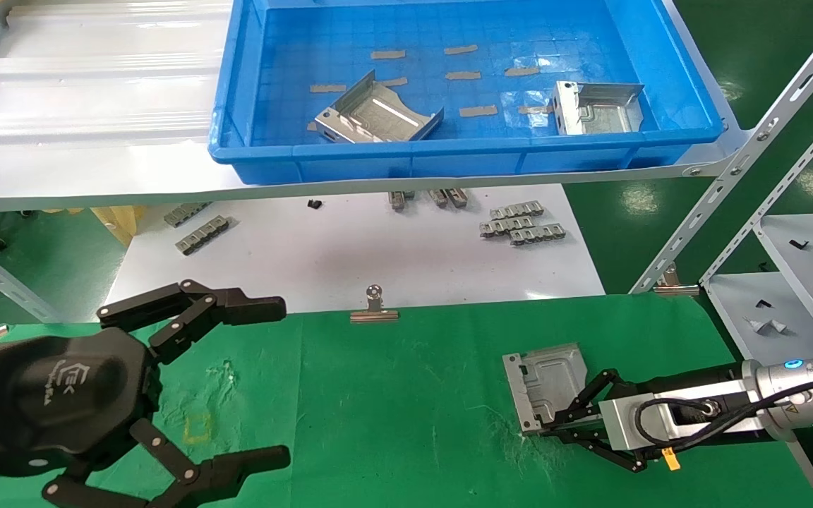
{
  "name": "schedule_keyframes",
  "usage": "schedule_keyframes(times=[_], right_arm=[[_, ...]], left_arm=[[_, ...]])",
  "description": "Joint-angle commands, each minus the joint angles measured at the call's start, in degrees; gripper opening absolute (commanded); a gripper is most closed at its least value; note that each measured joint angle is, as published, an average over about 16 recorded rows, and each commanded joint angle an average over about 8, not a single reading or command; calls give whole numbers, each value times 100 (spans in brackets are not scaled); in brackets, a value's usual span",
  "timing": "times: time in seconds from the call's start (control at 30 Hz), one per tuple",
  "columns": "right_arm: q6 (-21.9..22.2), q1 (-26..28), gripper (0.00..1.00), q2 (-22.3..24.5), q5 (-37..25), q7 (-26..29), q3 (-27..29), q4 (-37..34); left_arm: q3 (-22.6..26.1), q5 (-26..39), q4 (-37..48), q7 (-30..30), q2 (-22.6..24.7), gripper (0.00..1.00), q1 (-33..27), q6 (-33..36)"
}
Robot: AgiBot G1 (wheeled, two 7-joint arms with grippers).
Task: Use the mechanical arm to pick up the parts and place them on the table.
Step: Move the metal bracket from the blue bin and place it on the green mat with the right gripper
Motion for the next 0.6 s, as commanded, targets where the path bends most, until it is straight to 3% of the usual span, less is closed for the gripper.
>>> schedule_keyframes(times=[0.03,0.3,0.6], right_arm=[[14,-15,100,-32,-1,-98,3,-78],[-209,169,100,-34,22,-298,25,-179],[-656,462,100,45,400,617,213,-336]], left_arm=[[0,0,0,0,0,100,0,0],[1,0,0,0,0,100,0,0],[1,-1,0,1,0,100,0,0]])
